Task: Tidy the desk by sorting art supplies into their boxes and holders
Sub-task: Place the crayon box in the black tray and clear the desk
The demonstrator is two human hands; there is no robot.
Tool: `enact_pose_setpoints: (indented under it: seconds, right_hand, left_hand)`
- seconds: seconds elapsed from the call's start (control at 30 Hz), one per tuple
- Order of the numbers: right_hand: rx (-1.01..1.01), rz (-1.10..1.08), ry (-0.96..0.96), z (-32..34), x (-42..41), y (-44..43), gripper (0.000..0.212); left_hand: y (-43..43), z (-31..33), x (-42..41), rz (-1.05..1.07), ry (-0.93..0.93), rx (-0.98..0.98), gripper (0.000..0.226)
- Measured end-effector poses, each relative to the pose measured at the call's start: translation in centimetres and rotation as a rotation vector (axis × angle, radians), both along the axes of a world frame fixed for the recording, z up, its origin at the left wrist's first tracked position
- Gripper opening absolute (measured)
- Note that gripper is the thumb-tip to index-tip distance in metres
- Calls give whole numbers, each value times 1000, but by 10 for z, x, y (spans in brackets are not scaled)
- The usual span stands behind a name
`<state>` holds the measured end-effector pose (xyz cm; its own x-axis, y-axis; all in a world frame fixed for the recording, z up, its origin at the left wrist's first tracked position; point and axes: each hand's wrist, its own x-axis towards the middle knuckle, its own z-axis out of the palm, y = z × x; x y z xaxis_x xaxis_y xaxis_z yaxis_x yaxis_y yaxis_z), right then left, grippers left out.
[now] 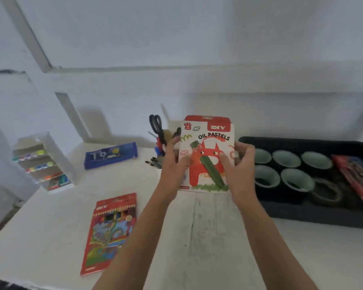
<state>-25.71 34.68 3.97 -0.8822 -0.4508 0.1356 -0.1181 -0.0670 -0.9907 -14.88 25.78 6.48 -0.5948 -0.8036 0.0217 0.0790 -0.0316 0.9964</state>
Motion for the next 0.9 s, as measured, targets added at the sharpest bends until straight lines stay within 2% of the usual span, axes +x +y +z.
enact_pose_setpoints:
  seconds: [0.1, 0.23, 0.4, 0.6, 0.77, 0.9]
  right_hand:
    - [51, -128, 68, 1, -54, 48, 28]
    - [214, -269, 144, -1, -116, 108, 29]
    - [375, -327, 179, -11, -182, 170, 39]
    - [607, -369, 256, -29, -243, 223, 36]
    - [872, -336, 334, -54, -279, 259, 37]
    - [1052, -142, 429, -68, -294, 267, 36]
  left_hand:
    - [42, 0, -57, -95, 15, 20, 41]
    - [91, -10, -128, -156, -44, 95, 44]
    - [141, -31, -208, -210, -111, 205, 53]
    - [194, -56, -286, -279, -183, 336, 54]
    - [232, -82, -338, -332, -252, 401, 56]
    - [253, -110, -359, -347, -294, 337, 53]
